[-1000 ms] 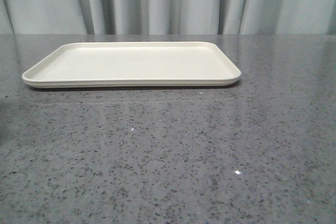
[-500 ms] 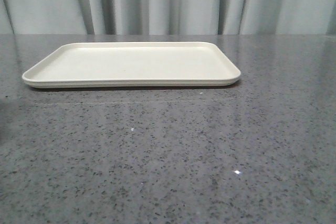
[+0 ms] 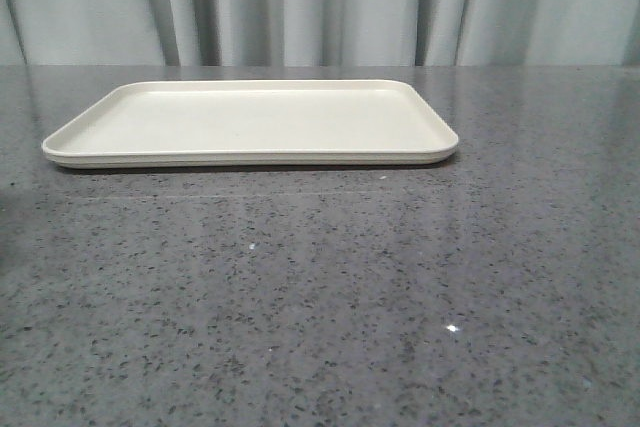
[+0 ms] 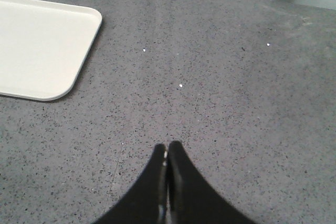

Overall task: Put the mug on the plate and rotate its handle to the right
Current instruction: 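Lower the open left gripper into the mug and grip its rim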

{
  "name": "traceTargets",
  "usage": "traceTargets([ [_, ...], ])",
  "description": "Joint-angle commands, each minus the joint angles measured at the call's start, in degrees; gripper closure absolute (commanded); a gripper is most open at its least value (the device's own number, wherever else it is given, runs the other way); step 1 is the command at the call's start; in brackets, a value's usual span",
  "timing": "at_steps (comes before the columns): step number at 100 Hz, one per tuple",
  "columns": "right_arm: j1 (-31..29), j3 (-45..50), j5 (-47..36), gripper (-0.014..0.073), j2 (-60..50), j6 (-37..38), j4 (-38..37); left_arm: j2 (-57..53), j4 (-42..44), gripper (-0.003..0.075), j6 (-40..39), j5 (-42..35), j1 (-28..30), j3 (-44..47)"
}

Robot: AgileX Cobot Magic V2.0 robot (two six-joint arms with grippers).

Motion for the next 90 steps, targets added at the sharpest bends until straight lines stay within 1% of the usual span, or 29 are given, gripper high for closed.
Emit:
traceTargets([
  [1,-0.46,-3.03,-2.28,0.0660,1.72,-0.06,-0.12,1.36,-2.12,0.0740,-0.05,-2.06,0.10,-2.73],
  [14,-0.46,-3.09,-3.38,0.0660,1.77,-0.06,-0.12,1.57,-2.64,0.0740,-0.05,-1.72,0.10,-2.73],
  [56,-0.46,-3.04,-3.14,0.0659,1.77,-0.06,-0.12,1.57,-2.93,0.0739,0.02,-1.72,0.10,-2.73],
  [65,-0.46,-3.04,-2.86,0.0647,1.77,-0.06,-0.12,1.57,-2.93,0.0732,0.02,-1.72,0.10,-2.73],
  [70,-0.46,-3.04,-2.67,0.0613,1.77,-0.06,-0.12,1.57,-2.93,0.0702,0.08,-1.72,0.10,-2.73],
  [72,-0.46,-3.04,-2.62,0.0601,1.77,-0.06,-0.12,1.57,-2.93,0.0683,0.17,-1.72,0.10,-2.73],
  [77,-0.46,-3.04,-2.48,0.0537,1.77,-0.06,-0.12,1.57,-2.93,0.0620,0.56,-1.72,0.10,-2.73],
  [81,-0.46,-3.04,-2.43,0.0487,1.77,-0.06,-0.12,1.57,-2.93,0.0553,1.48,-1.72,0.10,-2.73],
  [83,-0.46,-3.04,-2.38,0.0442,1.77,-0.06,-0.12,1.57,-2.93,0.0516,1.61,-1.72,0.10,-2.73],
  [90,-0.46,-3.04,-2.37,0.0330,1.77,-0.06,-0.12,1.57,-2.93,0.0386,1.61,-1.72,0.10,-2.73],
])
